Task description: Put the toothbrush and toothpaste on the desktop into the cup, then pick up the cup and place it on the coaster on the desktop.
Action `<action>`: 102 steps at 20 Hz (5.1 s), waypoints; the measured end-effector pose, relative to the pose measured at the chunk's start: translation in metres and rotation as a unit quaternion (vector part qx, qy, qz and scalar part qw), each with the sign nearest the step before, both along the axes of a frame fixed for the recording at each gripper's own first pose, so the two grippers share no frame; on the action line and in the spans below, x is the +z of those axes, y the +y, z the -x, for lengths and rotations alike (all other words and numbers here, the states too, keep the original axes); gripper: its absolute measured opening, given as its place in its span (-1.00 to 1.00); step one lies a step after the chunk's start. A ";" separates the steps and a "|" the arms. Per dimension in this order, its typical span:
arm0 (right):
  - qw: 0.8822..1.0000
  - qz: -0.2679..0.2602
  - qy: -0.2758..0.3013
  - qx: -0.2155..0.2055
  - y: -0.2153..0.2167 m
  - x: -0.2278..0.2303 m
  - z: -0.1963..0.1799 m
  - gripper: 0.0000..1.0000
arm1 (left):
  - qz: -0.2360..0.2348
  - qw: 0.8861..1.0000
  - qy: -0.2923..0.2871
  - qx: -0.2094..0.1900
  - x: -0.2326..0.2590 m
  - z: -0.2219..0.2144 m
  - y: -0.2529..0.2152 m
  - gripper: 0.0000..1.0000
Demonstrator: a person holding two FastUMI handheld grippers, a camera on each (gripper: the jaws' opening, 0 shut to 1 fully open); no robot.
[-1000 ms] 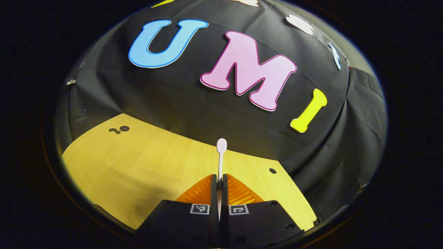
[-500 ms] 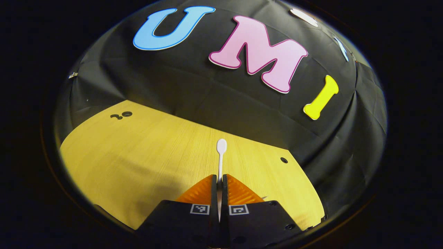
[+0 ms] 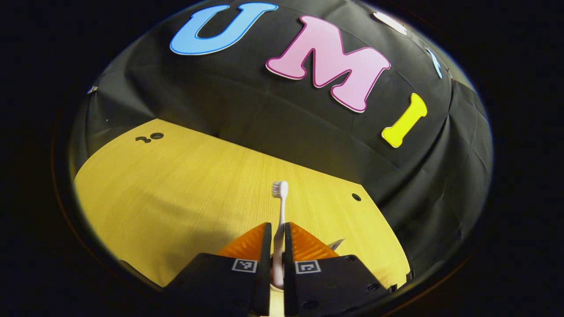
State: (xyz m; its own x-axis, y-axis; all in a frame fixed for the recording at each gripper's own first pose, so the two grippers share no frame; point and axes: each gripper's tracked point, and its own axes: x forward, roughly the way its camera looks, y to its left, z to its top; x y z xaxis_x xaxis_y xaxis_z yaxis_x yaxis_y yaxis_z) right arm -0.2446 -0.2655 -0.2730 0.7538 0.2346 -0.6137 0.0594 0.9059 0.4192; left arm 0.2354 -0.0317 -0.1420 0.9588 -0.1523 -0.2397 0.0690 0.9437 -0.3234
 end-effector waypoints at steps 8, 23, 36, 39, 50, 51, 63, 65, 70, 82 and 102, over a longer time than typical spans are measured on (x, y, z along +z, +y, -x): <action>1.000 -0.011 -0.006 -0.007 0.013 0.000 -0.009 0.10 | -0.029 0.999 0.027 -0.023 -0.009 0.026 0.000 0.07; 0.998 -0.041 0.021 -0.034 0.019 -0.023 -0.010 0.10 | -0.193 0.943 0.221 -0.156 -0.081 0.100 0.004 0.42; 0.993 -0.010 0.114 -0.032 0.025 -0.061 0.007 0.10 | -0.239 0.909 0.291 -0.179 -0.111 0.065 -0.005 0.55; 0.992 -0.016 0.119 -0.036 0.024 -0.064 0.008 0.10 | -0.239 0.903 0.303 -0.188 -0.120 0.063 -0.011 0.24; 0.989 -0.036 0.120 -0.072 0.010 -0.068 0.014 0.10 | -0.257 0.898 0.305 -0.184 -0.127 0.052 -0.013 -0.39; 0.989 -0.036 0.120 -0.073 0.009 -0.068 0.014 0.10 | -0.254 0.902 0.301 -0.179 -0.127 0.052 -0.012 -0.42; 0.990 -0.036 0.119 -0.063 0.006 -0.067 0.006 0.10 | -0.258 0.905 0.275 -0.199 -0.105 0.061 -0.044 -0.44; 0.990 -0.038 0.119 -0.068 0.001 -0.067 0.008 0.10 | -0.266 0.900 0.272 -0.211 -0.105 0.059 -0.059 -0.44; 0.988 -0.047 0.120 -0.086 -0.014 -0.067 0.016 0.10 | -0.285 0.890 0.272 -0.230 -0.110 0.049 -0.093 -0.44; 0.983 -0.068 0.130 -0.107 -0.032 -0.076 0.023 0.10 | -0.315 0.873 0.285 -0.238 -0.126 0.042 -0.113 -0.43; 0.992 -0.047 0.111 -0.038 0.006 -0.057 -0.008 0.10 | -0.291 0.910 0.250 -0.159 -0.083 0.076 -0.063 1.00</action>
State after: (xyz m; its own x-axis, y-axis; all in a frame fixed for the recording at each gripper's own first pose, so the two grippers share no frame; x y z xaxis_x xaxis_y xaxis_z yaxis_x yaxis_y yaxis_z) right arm -0.2370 -0.2592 -0.3302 0.6201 0.2471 -0.7446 0.2258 0.8527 0.4710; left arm 0.1596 -0.0947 -0.2248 0.6372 -0.1109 -0.7627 0.3497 0.9235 0.1578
